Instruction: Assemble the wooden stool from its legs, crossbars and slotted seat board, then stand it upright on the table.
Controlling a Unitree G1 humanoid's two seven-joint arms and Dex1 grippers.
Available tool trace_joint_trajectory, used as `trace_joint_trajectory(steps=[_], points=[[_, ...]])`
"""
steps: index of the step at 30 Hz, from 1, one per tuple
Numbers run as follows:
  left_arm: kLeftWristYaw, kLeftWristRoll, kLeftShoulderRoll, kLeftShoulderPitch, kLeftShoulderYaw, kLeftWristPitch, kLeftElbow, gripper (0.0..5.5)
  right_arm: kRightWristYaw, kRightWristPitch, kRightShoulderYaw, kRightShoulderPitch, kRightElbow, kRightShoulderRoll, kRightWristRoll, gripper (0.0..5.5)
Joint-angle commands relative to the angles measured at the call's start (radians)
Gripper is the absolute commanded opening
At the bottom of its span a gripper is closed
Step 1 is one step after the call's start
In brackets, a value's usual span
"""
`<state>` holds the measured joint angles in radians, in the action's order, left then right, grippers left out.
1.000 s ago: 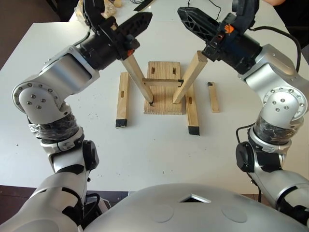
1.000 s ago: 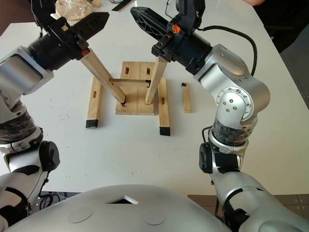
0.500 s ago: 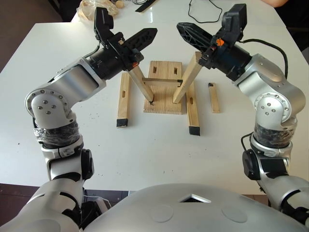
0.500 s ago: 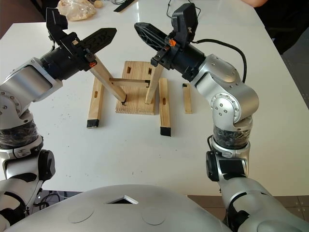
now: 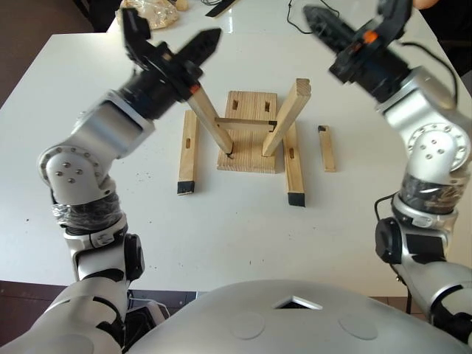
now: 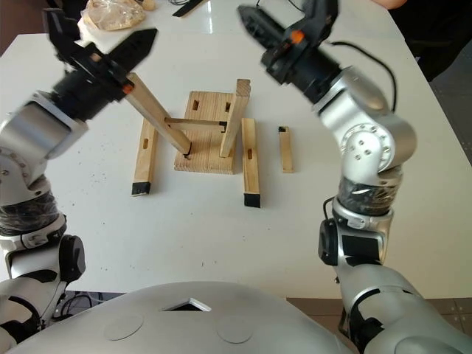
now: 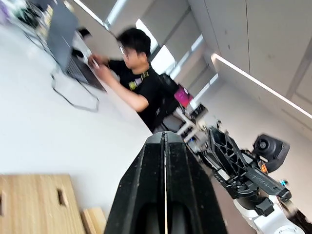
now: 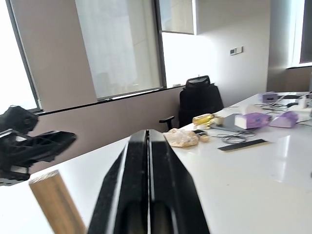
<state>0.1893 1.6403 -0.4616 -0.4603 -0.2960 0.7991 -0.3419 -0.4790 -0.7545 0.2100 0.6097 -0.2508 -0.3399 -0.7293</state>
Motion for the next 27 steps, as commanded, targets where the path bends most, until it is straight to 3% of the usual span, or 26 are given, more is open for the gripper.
trace_joint_trajectory(steps=[1,4,9,13,19,27], points=[[-0.065,0.012,-0.075,-0.052,-0.079,-0.033,0.007,0.00,-0.038,0.060,-0.032,0.002,0.102,-0.045,0.075,0.02],[-0.157,-0.118,-0.127,0.077,-0.078,-0.021,-0.005,0.00,-0.104,0.158,-0.145,-0.041,0.182,-0.084,0.207,0.02],[-0.491,-0.442,-0.237,0.418,0.010,-0.047,-0.015,0.00,-0.289,0.336,-0.319,-0.162,0.245,-0.173,0.376,0.02],[-0.652,-0.591,-0.244,0.576,0.067,-0.087,-0.032,0.00,-0.416,0.438,-0.443,-0.190,0.345,-0.150,0.451,0.02],[-0.696,-0.674,-0.188,0.645,0.161,-0.070,-0.069,0.00,-0.433,0.449,-0.528,-0.212,0.383,-0.037,0.478,0.02],[-0.687,-0.881,-0.107,0.673,0.320,-0.103,-0.014,0.00,-0.425,0.319,-0.621,-0.318,0.154,0.041,0.436,0.02]])
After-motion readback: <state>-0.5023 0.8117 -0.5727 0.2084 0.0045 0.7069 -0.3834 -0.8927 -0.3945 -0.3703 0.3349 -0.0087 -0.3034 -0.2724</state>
